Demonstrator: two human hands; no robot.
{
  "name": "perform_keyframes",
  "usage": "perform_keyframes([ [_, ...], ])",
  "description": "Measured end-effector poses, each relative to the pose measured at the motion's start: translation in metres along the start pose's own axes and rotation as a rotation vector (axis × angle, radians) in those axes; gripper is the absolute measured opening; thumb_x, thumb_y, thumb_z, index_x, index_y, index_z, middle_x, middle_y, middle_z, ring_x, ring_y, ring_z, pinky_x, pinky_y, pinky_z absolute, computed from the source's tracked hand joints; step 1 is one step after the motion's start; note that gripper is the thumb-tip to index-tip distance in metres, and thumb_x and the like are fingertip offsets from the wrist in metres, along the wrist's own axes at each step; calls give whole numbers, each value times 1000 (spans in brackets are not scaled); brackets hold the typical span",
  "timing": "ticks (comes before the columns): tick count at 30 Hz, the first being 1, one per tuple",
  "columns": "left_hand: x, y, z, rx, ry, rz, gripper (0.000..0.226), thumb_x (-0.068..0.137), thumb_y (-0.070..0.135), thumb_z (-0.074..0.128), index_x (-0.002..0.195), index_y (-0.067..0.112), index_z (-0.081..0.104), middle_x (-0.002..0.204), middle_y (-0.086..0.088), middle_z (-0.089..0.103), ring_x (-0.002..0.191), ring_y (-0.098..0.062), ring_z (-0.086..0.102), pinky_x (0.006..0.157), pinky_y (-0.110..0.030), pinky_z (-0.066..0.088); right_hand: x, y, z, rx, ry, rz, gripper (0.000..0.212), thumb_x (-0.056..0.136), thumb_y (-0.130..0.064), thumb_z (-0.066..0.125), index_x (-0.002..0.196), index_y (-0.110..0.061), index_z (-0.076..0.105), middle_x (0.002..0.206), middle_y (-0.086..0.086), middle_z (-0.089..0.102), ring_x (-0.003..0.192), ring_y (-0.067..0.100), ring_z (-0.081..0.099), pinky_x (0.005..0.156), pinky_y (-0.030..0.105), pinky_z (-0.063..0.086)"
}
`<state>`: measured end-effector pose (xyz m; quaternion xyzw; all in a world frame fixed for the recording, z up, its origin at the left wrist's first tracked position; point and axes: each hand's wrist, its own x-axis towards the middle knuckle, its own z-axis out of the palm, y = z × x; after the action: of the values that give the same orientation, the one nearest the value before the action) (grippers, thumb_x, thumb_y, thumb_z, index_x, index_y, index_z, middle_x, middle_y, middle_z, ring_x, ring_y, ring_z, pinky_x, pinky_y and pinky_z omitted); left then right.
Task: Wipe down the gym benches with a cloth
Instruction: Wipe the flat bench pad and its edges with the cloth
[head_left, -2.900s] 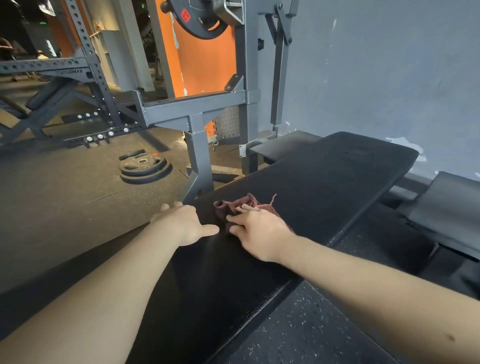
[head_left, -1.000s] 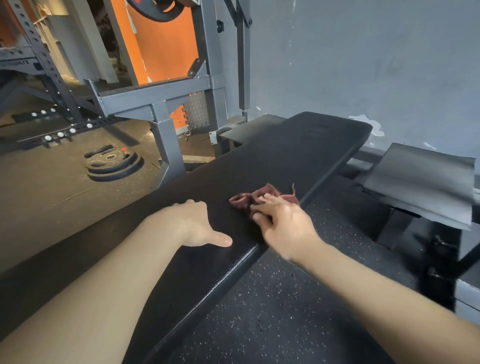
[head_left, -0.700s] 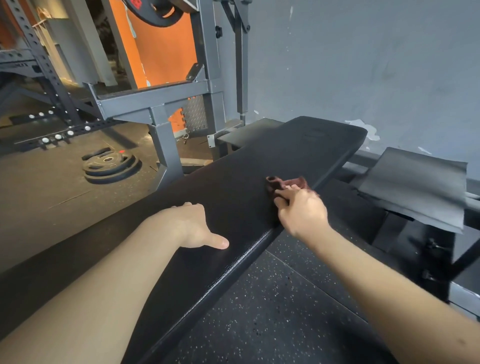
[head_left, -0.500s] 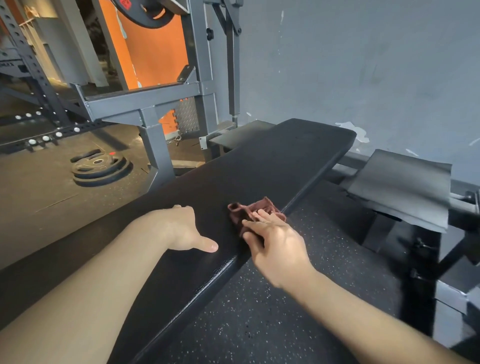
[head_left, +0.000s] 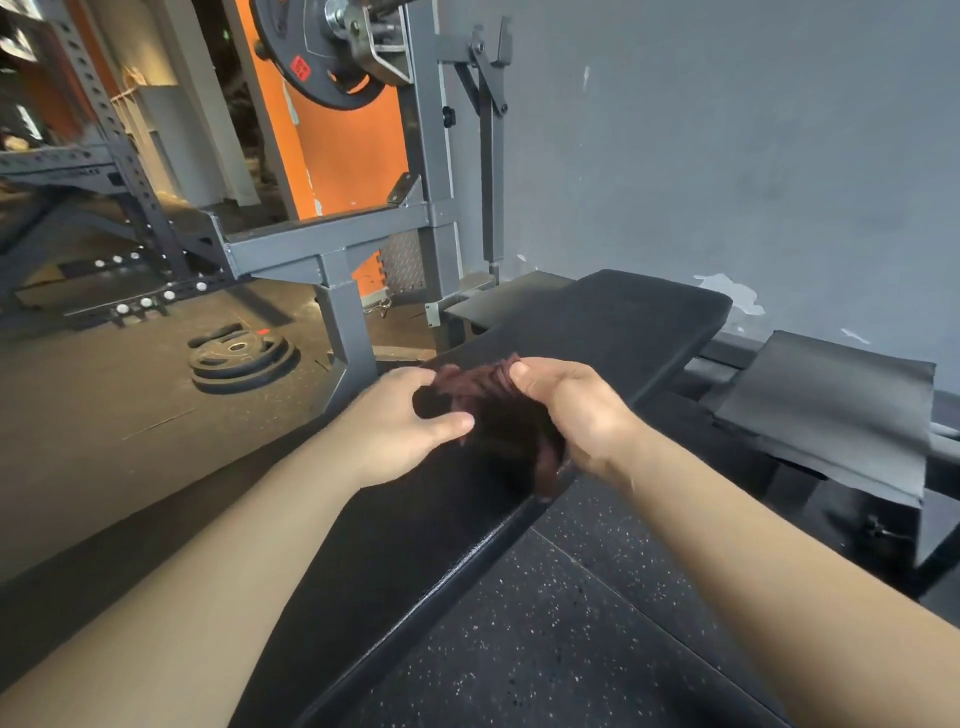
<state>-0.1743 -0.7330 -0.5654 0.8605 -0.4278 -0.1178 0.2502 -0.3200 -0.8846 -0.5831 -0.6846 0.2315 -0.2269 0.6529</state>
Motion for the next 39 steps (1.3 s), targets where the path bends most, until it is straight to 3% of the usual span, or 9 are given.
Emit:
perform_keyframes([
  [5, -10, 19, -27, -161, 57, 61, 79, 85, 55, 74, 153, 39, 38, 162, 14, 33, 146, -11, 35, 118, -38, 32, 4, -11, 37, 294, -202, 83, 33, 109, -18, 43, 121, -1, 70, 116, 20, 73, 112, 31, 70, 106, 46, 50],
  [8, -18, 1, -38, -197, 40, 3, 49, 72, 56, 75, 111, 27, 75, 117, 3, 74, 112, -20, 68, 102, -48, 52, 9, -6, 62, 344, -245, 114, 33, 108, -22, 48, 116, -1, 71, 114, 24, 72, 110, 37, 70, 102, 51, 53],
  [12, -43, -27, -54, -222, 132, -133, 45, 74, 53, 76, 91, 11, 77, 96, -15, 75, 96, -36, 71, 92, -61, 54, 15, 0, 105, 251, -363, 68, 27, 96, -28, 68, 108, -4, 74, 113, 25, 72, 110, 39, 69, 102, 54, 53],
  [16, -75, -65, -78, -219, 273, -267, 28, 84, 37, 80, 85, 9, 78, 85, -13, 76, 85, -34, 74, 84, -57, 59, 19, -4, 152, 178, -535, 9, 26, 94, 3, 65, 119, -1, 62, 112, 20, 71, 110, 36, 69, 97, 49, 56],
  [23, -91, -88, -100, -189, 209, -360, 23, 93, 39, 70, 89, 16, 70, 75, -4, 74, 50, -12, 61, 67, -32, 52, 40, -1, 189, -598, -268, -330, 11, 94, -25, 71, 85, -19, 72, 81, -6, 69, 80, 13, 65, 79, 37, 56],
  [27, -83, -78, -100, -120, 179, -274, 22, 97, 36, 64, 86, 17, 63, 72, -2, 68, 45, -6, 58, 44, -19, 45, 30, -14, 199, -369, -324, -87, 22, 104, -17, 53, 97, -24, 73, 86, 4, 76, 75, 20, 72, 63, 34, 58],
  [32, -74, -67, -94, -162, 112, -130, 19, 97, 29, 66, 95, 11, 69, 83, -11, 75, 62, -20, 68, 53, -30, 54, 3, -28, 184, 402, -511, 341, 40, 107, -27, 30, 122, -6, 61, 97, 15, 74, 88, 32, 73, 84, 49, 58],
  [35, -62, -54, -75, -276, -30, -17, 16, 97, 25, 64, 109, 20, 73, 85, -1, 78, 76, -24, 75, 72, -42, 62, -9, -19, 156, 607, -359, 300, 46, 107, -38, 40, 130, -5, 62, 116, 19, 71, 99, 36, 70, 84, 51, 57],
  [39, -38, -24, -47, -392, -69, 155, 25, 102, 19, 53, 116, 27, 73, 100, 5, 77, 83, -18, 76, 71, -39, 63, -20, -11, 103, 528, 233, 85, 23, 105, -23, 54, 121, -17, 68, 106, 8, 77, 96, 28, 76, 89, 50, 59],
])
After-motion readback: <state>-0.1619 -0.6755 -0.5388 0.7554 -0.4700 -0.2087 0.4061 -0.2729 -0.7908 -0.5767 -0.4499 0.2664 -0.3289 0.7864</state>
